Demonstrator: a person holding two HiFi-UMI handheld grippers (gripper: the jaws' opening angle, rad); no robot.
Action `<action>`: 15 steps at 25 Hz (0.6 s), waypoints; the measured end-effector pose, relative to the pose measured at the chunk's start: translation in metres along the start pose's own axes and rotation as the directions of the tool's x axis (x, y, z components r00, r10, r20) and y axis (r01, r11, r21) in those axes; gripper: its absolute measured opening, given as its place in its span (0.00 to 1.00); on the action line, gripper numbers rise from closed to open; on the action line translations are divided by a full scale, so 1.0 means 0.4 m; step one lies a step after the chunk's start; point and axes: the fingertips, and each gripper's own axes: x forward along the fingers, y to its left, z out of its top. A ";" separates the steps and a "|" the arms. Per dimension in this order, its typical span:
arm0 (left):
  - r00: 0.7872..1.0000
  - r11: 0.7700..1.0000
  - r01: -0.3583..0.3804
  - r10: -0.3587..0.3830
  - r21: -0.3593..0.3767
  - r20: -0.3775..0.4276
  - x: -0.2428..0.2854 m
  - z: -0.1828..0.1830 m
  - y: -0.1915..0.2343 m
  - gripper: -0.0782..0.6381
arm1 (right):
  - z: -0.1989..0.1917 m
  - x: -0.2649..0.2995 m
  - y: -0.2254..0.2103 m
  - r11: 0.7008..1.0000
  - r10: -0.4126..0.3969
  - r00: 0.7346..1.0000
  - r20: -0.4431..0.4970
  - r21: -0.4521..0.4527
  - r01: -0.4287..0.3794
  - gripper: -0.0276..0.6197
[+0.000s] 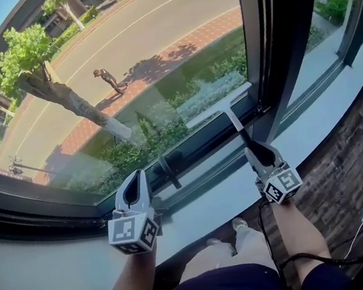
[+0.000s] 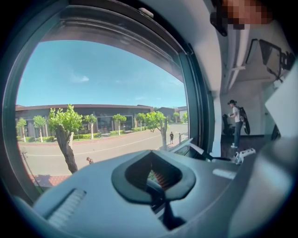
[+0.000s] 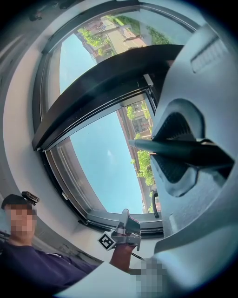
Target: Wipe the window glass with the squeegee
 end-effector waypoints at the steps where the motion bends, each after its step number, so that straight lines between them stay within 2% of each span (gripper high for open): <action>1: 1.000 1.000 -0.007 0.007 0.001 -0.006 -0.001 -0.005 0.003 0.12 | -0.006 0.001 -0.002 1.000 0.003 1.000 -0.001 0.001 -0.003 0.20; 7: 1.000 1.000 -0.015 0.015 -0.004 0.013 0.002 0.006 -0.005 0.12 | -0.048 -0.010 -0.020 1.000 0.000 0.999 -0.036 0.011 0.000 0.20; 15: 1.000 1.000 -0.020 0.020 -0.005 0.014 0.009 0.017 -0.003 0.12 | -0.129 -0.015 -0.037 0.997 -0.035 0.988 -0.151 0.058 0.044 0.20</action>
